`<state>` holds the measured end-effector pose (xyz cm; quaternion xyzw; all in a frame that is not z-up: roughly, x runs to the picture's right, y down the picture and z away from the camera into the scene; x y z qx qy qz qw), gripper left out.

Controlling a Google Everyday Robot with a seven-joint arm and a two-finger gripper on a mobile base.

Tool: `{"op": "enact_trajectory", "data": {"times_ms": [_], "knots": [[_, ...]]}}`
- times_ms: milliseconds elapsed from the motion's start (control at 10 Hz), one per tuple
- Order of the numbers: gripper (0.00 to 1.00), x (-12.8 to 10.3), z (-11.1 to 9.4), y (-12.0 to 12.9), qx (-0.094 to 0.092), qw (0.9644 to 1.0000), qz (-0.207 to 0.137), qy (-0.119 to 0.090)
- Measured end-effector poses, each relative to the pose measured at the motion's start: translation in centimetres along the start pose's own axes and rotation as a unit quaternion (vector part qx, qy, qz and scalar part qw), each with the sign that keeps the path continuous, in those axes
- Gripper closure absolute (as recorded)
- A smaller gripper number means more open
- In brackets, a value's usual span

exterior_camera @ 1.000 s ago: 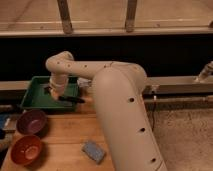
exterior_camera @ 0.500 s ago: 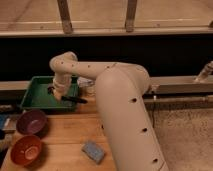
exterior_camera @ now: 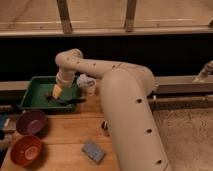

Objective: Place brush in tray

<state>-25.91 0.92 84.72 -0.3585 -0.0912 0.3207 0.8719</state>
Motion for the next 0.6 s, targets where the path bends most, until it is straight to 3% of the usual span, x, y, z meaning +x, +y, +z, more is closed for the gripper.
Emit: {"op": "enact_trajectory", "data": {"times_ms": [300,600], "knots": [[0.25,1.2,-2.2,-0.5,0.016,0.9994,0.016,-0.027],[0.25,5.3,-5.3,-0.9,0.047,0.9962,0.051,-0.054]]}}
